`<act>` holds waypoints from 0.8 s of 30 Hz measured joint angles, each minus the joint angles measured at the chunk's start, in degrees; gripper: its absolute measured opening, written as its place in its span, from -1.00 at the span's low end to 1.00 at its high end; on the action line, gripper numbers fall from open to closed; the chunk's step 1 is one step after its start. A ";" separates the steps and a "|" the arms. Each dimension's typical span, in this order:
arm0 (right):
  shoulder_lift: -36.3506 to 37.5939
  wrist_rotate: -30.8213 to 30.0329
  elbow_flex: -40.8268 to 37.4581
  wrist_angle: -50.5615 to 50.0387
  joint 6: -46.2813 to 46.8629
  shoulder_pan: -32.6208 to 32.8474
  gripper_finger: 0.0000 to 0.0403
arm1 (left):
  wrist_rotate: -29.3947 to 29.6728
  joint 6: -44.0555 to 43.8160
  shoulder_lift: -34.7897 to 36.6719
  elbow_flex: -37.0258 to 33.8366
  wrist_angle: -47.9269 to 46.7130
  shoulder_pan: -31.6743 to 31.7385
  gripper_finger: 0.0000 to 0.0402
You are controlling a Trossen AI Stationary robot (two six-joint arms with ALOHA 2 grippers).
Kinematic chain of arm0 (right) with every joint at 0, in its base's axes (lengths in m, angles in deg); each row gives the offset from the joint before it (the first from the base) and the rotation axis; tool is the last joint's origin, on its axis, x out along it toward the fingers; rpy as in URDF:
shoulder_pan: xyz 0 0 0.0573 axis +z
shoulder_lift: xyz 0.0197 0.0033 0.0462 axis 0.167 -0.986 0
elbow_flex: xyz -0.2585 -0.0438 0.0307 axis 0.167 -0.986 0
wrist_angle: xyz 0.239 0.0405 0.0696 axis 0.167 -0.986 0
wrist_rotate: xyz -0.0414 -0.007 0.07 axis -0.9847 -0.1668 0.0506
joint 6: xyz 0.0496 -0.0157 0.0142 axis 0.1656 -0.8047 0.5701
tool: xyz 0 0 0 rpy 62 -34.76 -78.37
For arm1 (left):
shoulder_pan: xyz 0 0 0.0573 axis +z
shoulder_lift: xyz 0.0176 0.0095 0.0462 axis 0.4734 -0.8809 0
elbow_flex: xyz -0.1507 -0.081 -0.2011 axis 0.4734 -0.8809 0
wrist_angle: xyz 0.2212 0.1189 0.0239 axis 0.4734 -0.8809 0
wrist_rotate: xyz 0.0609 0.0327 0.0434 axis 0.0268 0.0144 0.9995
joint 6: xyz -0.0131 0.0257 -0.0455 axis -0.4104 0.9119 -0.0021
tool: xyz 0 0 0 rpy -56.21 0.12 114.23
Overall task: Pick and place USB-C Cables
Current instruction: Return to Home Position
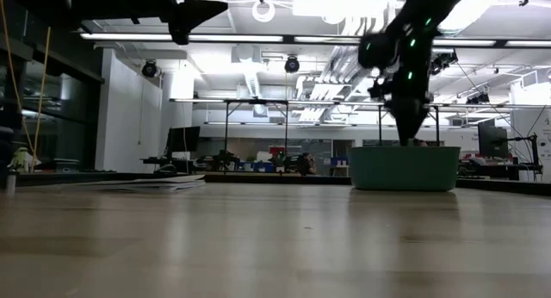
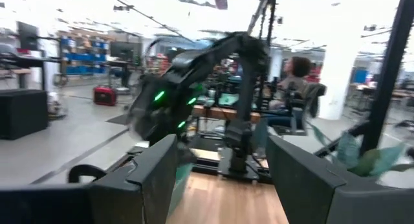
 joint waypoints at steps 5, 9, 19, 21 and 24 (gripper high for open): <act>11.95 4.16 0.00 1.69 2.00 0.26 0.31 | 0.78 0.76 0.00 0.00 -0.04 -0.01 0.07; 21.01 13.32 -1.73 7.74 3.02 2.34 0.31 | 0.78 0.75 0.00 0.00 -0.07 -0.01 0.07; 39.02 27.46 -24.80 48.78 5.60 12.02 0.31 | 0.39 -0.31 0.00 0.00 -0.07 -0.03 0.07; 40.40 27.45 -26.59 53.47 5.38 13.64 0.31 | 0.39 -0.31 0.00 0.00 -0.04 -0.03 0.07; 41.43 27.42 -26.91 56.10 4.96 15.82 0.31 | 0.39 -0.31 0.00 0.02 -0.04 -0.03 0.07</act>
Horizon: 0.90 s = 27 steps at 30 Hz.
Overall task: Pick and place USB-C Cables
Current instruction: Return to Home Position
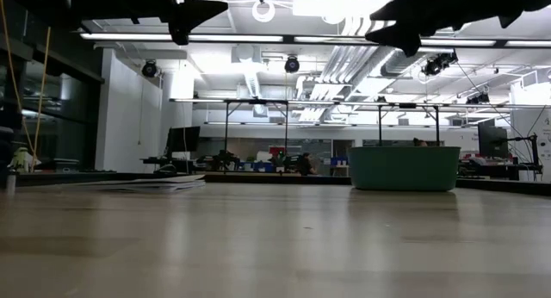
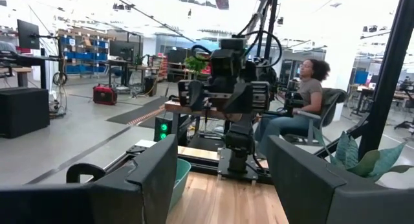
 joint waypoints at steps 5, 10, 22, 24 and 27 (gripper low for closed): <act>-0.23 -1.49 -0.04 0.57 -2.08 2.93 0.31 | -0.01 0.00 0.00 -0.01 -0.02 0.00 0.07; -0.65 -1.85 -0.09 1.32 -4.12 4.36 0.31 | 0.00 0.00 0.00 -0.02 -0.02 0.00 0.07; -0.53 -1.82 -0.09 2.97 -1.54 4.35 0.31 | -0.17 -0.05 0.00 0.00 -0.16 0.00 0.07; -0.53 -1.81 -0.09 2.86 -0.83 4.35 0.31 | -0.92 -0.24 -0.01 0.00 -0.48 0.01 0.07; -0.53 -0.89 -0.09 2.00 -1.73 4.35 0.31 | -2.90 -0.26 -0.02 0.00 -0.50 0.02 0.07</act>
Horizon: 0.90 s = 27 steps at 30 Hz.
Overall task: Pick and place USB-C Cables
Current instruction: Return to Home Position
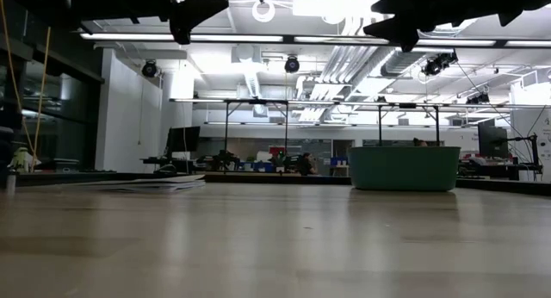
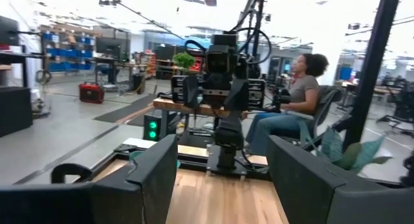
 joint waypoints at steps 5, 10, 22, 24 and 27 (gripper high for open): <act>0.00 0.92 0.00 -0.23 -0.85 0.00 0.31 | -0.38 0.42 0.00 0.00 0.00 0.00 0.07; 0.00 0.91 0.00 -0.23 -0.99 0.00 0.31 | -0.16 0.72 0.00 0.00 0.00 0.00 0.07; 0.00 0.45 0.00 -0.42 -1.24 0.00 0.02 | -0.14 0.85 0.00 0.00 0.00 0.00 0.07; 0.00 0.43 0.00 -0.65 -1.27 -0.02 -0.18 | -0.14 0.85 0.00 0.00 0.00 0.00 0.07; 0.00 0.43 0.00 -1.31 -1.84 -0.13 -0.51 | -0.14 0.85 0.00 0.00 0.00 0.00 0.07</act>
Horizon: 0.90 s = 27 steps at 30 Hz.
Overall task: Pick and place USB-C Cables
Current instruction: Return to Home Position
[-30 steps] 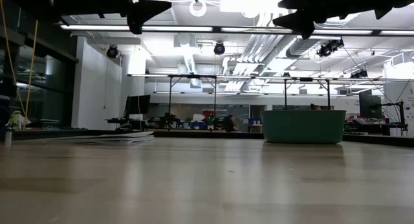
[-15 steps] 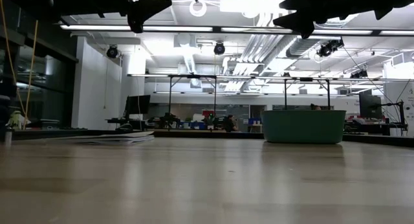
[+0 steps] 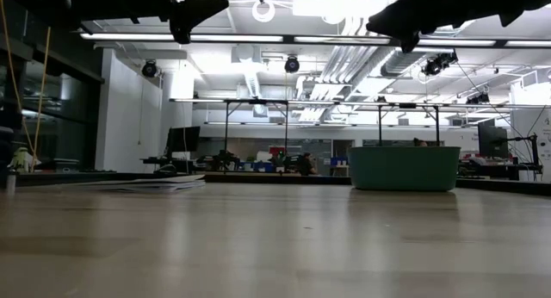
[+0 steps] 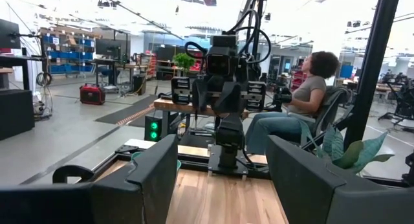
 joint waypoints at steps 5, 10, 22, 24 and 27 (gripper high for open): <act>0.00 -0.13 0.00 -1.18 -1.25 -0.04 -0.96 | 0.00 0.02 0.00 0.00 0.00 0.00 0.07; 0.00 -0.13 0.00 -1.24 -0.82 -0.04 -0.90 | 0.02 0.02 0.00 0.00 0.00 0.00 0.07; 0.00 -0.04 0.00 -1.87 -0.78 -0.04 -0.99 | 0.02 -0.09 0.00 0.00 0.00 0.00 0.07; 0.00 -0.02 0.00 -1.87 -0.82 -0.04 -1.00 | 0.02 -0.69 0.00 0.00 0.00 0.00 0.07; 0.00 -0.02 0.00 -1.87 -0.82 -0.04 -1.00 | 0.02 -0.95 0.00 0.00 -0.12 0.00 0.07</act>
